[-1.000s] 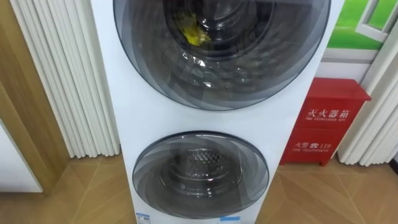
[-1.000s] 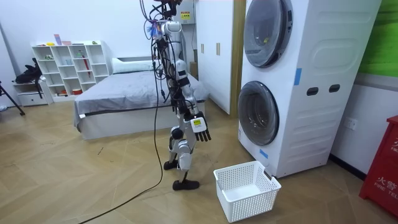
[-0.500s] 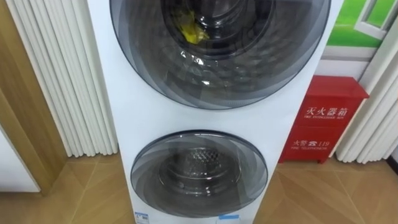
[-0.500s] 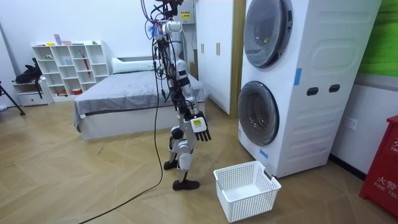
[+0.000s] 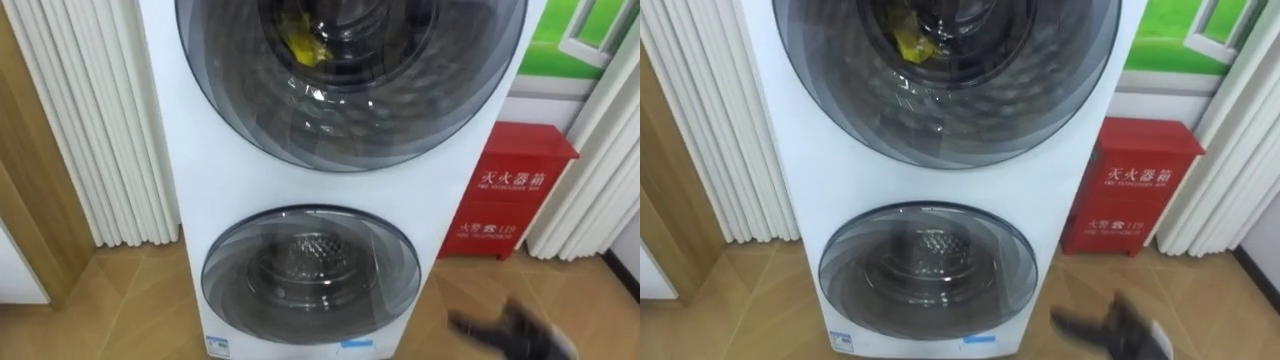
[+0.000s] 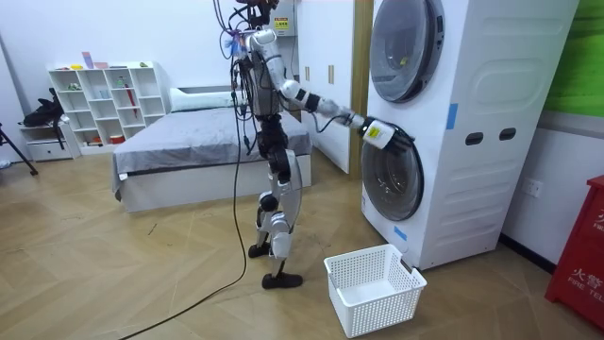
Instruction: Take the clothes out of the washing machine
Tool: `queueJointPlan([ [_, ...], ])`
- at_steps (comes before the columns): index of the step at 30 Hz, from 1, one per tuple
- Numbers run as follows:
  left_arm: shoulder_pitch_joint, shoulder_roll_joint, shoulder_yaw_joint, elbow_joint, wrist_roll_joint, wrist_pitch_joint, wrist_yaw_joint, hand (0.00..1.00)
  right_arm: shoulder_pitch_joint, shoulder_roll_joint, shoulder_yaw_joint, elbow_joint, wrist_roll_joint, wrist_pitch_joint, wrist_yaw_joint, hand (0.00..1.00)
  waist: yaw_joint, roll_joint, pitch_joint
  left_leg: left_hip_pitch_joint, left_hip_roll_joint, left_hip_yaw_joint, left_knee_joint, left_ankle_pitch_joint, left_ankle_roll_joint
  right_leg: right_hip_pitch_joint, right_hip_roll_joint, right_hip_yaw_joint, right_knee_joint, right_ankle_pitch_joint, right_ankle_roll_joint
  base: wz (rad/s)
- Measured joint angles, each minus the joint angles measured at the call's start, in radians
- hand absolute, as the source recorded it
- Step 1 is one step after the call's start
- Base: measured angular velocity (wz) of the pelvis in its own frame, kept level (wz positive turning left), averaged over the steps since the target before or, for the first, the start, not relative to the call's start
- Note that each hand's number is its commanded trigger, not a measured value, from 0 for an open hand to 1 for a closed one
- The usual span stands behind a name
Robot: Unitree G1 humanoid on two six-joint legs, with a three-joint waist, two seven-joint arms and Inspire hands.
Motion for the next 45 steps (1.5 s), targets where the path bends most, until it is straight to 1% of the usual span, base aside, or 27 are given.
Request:
queueJointPlan([
  [1,0.0,0.0,0.0,-0.005,0.001,0.005,-0.002,0.0,-0.015,-0.005,0.001,0.0,-0.003,0.0,-0.007,0.0,0.003,-0.001,-0.0007,0.0,0.0,-0.001,0.0,0.0,0.0,-0.001,0.0,-0.001,0.0,0.0,0.0,0.0],
  [2,0.001,-0.001,0.001,-0.018,0.001,0.008,-0.006,0.0,-0.049,-0.015,0.0,-0.002,-0.011,0.002,-0.02,0.0,0.006,-0.005,-0.0025,-0.001,0.001,-0.001,0.0,0.0,0.0,-0.003,0.001,0.001,0.0,0.0,0.0,-0.05],
  [4,0.001,-0.001,0.002,-0.034,0.001,0.011,-0.012,0.0,-0.093,-0.034,0.0,-0.029,-0.019,0.012,-0.032,0.0,0.011,-0.005,-0.0021,-0.004,0.001,-0.001,-0.001,0.0,0.0,-0.006,0.002,0.005,-0.001,0.0,0.0,-0.03],
  [6,0.001,0.006,0.002,-0.034,0.001,0.012,-0.019,0.0,-0.127,-0.054,0.0,-0.059,-0.033,0.02,-0.044,0.0,0.017,-0.009,-0.0024,-0.004,0.001,-0.001,-0.002,0.0,0.0,-0.005,0.001,0.004,-0.001,0.0,0.0,0.0],
  [8,0.002,0.022,0.0,-0.034,0.001,0.015,-0.021,0.0,-0.186,-0.065,0.003,-0.071,-0.044,0.02,-0.06,0.0,0.024,-0.02,-0.0005,-0.004,0.002,-0.001,-0.001,0.0,0.0,-0.006,0.002,0.004,-0.001,0.0,0.0,0.0],
  [9,0.003,0.028,0.0,-0.035,0.004,0.021,-0.026,0.0,-0.202,-0.078,0.003,-0.073,-0.045,0.02,-0.064,0.0,0.027,-0.026,-0.0018,-0.003,0.002,-0.001,-0.002,0.0,0.0,-0.006,0.002,0.004,-0.002,0.0,0.0,0.0],
  [11,0.008,0.034,0.001,-0.043,0.027,0.028,-0.029,0.0,-0.209,-0.1,0.003,-0.09,-0.045,0.022,-0.074,0.0,0.045,-0.032,-0.0046,-0.003,0.001,-0.001,-0.002,0.0,0.0,-0.006,0.002,0.004,-0.001,0.0,0.0,0.0],
  [14,0.037,0.04,0.001,-0.07,0.054,0.035,-0.048,0.0,-0.25,-0.114,0.003,-0.096,-0.045,0.022,-0.084,0.0,0.046,-0.033,-0.0052,-0.003,0.001,-0.001,-0.001,0.0,0.0,-0.008,0.002,0.006,-0.001,0.0,0.0,0.0],
  [17,0.048,0.041,0.002,-0.077,0.07,0.048,-0.053,0.0,-0.286,-0.128,0.003,-0.099,-0.045,0.022,-0.097,0.0,0.049,-0.031,-0.0054,-0.005,0.002,-0.004,-0.001,0.0,0.0,-0.014,0.004,0.01,-0.001,0.0,0.0,-0.05],
  [19,0.049,0.04,0.008,-0.089,0.085,0.056,-0.065,0.0,-0.301,-0.138,0.004,-0.119,-0.046,0.024,-0.109,0.0,0.053,-0.031,-0.0054,-0.006,0.002,-0.004,-0.001,0.0,0.0,-0.017,0.004,0.012,-0.001,0.0,0.0,-0.07],
  [21,0.045,0.041,0.011,-0.109,0.093,0.056,-0.067,0.0,-0.302,-0.16,0.014,-0.182,-0.051,0.024,-0.129,0.0,0.067,-0.031,-0.0056,-0.004,0.002,-0.006,-0.001,0.0,0.0,-0.017,0.004,0.012,0.0,0.0,0.0,-0.06],
  [22,0.04,0.041,0.011,-0.109,0.096,0.056,-0.067,0.0,-0.305,-0.164,0.02,-0.202,-0.063,0.024,-0.136,0.0,0.068,-0.031,-0.0056,-0.004,0.002,-0.008,-0.001,0.0,0.0,-0.017,0.004,0.012,0.0,0.0,0.0,-0.07],
  [24,0.039,0.041,0.011,-0.105,0.118,0.057,-0.068,0.0,-0.328,-0.169,0.042,-0.233,-0.089,0.024,-0.147,0.0,0.068,-0.032,-0.0062,-0.001,0.002,-0.01,-0.001,0.0,0.0,-0.017,0.005,0.012,0.0,0.0,0.0,-0.07],
  [25,0.035,0.041,0.011,-0.106,0.127,0.057,-0.068,0.0,-0.34,-0.169,0.042,-0.254,-0.106,0.026,-0.151,0.0,0.065,-0.035,-0.0081,-0.001,0.002,-0.014,-0.001,0.0,0.0,-0.016,0.005,0.012,0.0,0.0,0.0,0.0],
  [27,0.035,0.04,0.011,-0.106,0.13,0.055,-0.068,0.0,-0.339,-0.169,0.042,-0.31,-0.12,0.029,-0.165,0.0,0.067,-0.039,-0.0103,0.0,0.002,-0.017,-0.001,0.0,0.0,-0.014,0.006,0.011,0.0,0.0,0.0,0.0],
  [29,0.036,0.04,0.01,-0.106,0.129,0.057,-0.067,0.0,-0.339,-0.169,0.042,-0.38,-0.12,0.03,-0.177,0.0,0.067,-0.045,-0.0115,0.001,0.002,-0.035,-0.001,0.0,0.0,-0.012,0.007,0.01,0.0,0.0,0.0,0.0],
  [31,0.037,0.04,0.01,-0.106,0.129,0.056,-0.067,0.0,-0.34,-0.169,0.042,-0.412,-0.119,0.03,-0.181,0.0,0.067,-0.05,-0.0126,0.004,0.002,-0.036,-0.001,0.0,0.0,-0.009,0.007,0.009,0.0,0.0,0.0,0.0],
  [32,0.036,0.04,0.008,-0.106,0.129,0.056,-0.067,0.0,-0.339,-0.169,0.043,-0.42,-0.118,0.032,-0.19,0.0,0.066,-0.052,-0.0115,0.009,0.003,-0.037,-0.001,0.0,0.0,-0.003,0.007,0.006,-0.001,0.0,0.0,0.05],
  [33,0.038,0.04,0.006,-0.107,0.13,0.055,-0.066,0.0,-0.339,-0.169,0.044,-0.428,-0.118,0.037,-0.194,0.0,0.066,-0.054,-0.0114,0.011,0.003,-0.034,-0.002,0.0,0.0,0.001,0.006,-0.006,-0.001,0.0,0.0,0.04],
  [36,0.04,0.043,0.0,-0.111,0.13,0.056,-0.065,0.0,-0.339,-0.169,0.044,-0.474,-0.119,0.045,-0.206,0.0,0.065,-0.057,-0.0083,0.004,0.003,-0.028,-0.002,0.0,0.0,-0.009,0.006,-0.008,-0.001,0.0,0.0,-0.09],
  [39,0.036,0.043,-0.001,-0.115,0.13,0.054,-0.065,0.0,-0.339,-0.169,0.062,-0.516,-0.12,0.045,-0.219,0.0,0.063,-0.056,-0.0068,-0.003,0.002,-0.019,0.009,0.0,0.0,-0.013,0.006,0.017,-0.002,0.001,-0.001,-0.16],
  [40,0.042,0.046,0.0,-0.115,0.13,0.054,-0.063,0.0,-0.339,-0.167,0.078,-0.529,-0.121,0.045,-0.226,0.0,0.063,-0.064,-0.0011,-0.025,-0.006,-0.006,0.063,-0.004,-0.004,-0.005,-0.012,0.049,-0.005,0.005,-0.006,0.0],
  [41,0.032,0.048,-0.001,-0.114,0.136,0.052,-0.062,0.0,-0.338,-0.163,0.079,-0.536,-0.128,0.044,-0.237,0.0,0.053,-0.083,0.0081,-0.086,-0.02,-0.018,0.091,-0.021,-0.002,-0.005,-0.037,0.116,-0.005,0.005,-0.006,0.17],
  [42,0.022,0.043,-0.001,-0.114,0.153,0.052,-0.062,0.0,-0.338,-0.166,0.075,-0.541,-0.138,0.044,-0.245,0.0,0.042,-0.079,0.0063,-0.125,-0.02,-0.021,0.061,-0.01,-0.003,-0.013,-0.038,0.135,-0.001,0.004,-0.004,0.19],
  [43,0.013,0.042,-0.004,-0.114,0.17,0.05,-0.058,0.0,-0.331,-0.153,0.064,-0.546,-0.157,0.044,-0.265,0.0,0.052,-0.081,-0.0013,-0.158,-0.022,0.013,0.066,0.022,0.025,-0.027,-0.042,0.142,0.005,-0.004,0.012,-0.26],
  [44,0.005,0.042,-0.014,-0.111,0.171,0.052,-0.05,0.0,-0.331,-0.152,0.063,-0.552,-0.158,0.046,-0.267,0.0,0.074,-0.079,-0.0041,-0.149,-0.023,0.035,0.066,0.023,0.027,-0.034,-0.034,0.119,0.004,0.0,0.02,-0.51],
  [45,0.009,0.043,-0.016,-0.104,0.17,0.053,-0.046,0.0,-0.331,-0.152,0.065,-0.552,-0.158,0.046,-0.259,0.0,0.079,-0.078,-0.0033,-0.143,-0.025,0.029,0.065,0.023,0.027,-0.031,-0.035,0.094,0.001,0.004,0.023,-0.6],
])
